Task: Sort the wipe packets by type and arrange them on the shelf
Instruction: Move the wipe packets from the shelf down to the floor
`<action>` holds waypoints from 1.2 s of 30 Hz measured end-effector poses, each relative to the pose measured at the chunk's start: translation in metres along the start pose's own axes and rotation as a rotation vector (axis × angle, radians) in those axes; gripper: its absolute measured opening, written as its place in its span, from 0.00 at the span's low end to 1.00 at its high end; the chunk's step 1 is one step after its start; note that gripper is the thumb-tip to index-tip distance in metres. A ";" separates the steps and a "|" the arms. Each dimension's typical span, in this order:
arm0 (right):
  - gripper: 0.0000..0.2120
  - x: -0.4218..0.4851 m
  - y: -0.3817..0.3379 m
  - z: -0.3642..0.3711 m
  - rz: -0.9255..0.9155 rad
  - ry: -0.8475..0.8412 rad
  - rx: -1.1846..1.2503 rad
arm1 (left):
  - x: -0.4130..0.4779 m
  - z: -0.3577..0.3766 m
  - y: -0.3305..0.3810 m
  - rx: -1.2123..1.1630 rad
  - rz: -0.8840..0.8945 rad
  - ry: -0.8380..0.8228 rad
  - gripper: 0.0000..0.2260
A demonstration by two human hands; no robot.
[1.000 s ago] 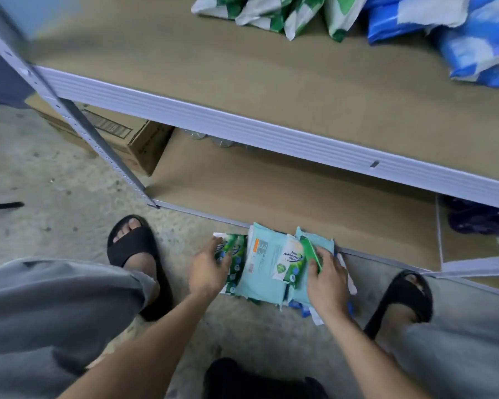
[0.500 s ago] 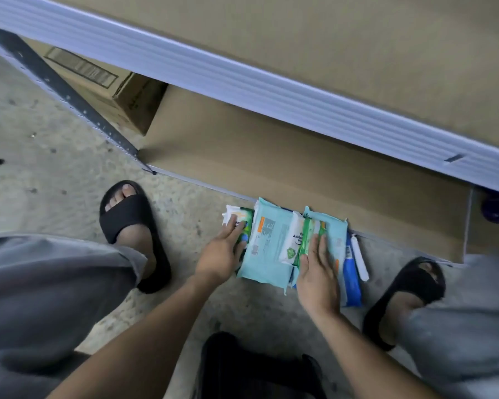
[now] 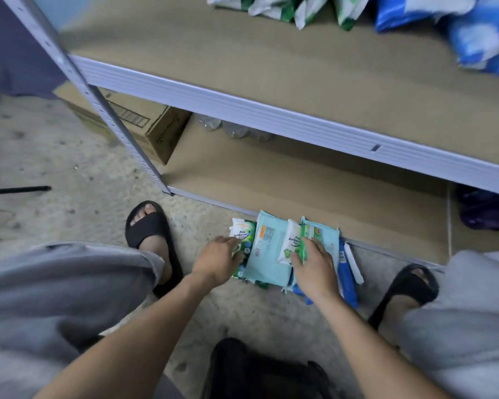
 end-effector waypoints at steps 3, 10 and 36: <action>0.24 -0.021 -0.033 -0.012 -0.101 0.032 0.035 | -0.013 -0.024 0.008 0.013 0.034 0.044 0.18; 0.20 -0.067 -0.098 -0.054 -0.297 0.073 0.083 | -0.039 -0.095 0.014 0.156 0.110 0.160 0.19; 0.17 0.005 -0.282 -0.233 -0.642 0.472 0.083 | -0.011 -0.385 0.087 0.130 0.333 1.025 0.10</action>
Point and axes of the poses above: each hand's wrist, its own x-axis towards the middle knuckle, its own z-axis out of the palm, y = z × x, the point moved 8 cm from there along x, towards the middle knuckle, and after that the axes turned 15 degrees about x, right-handed, at the moved point
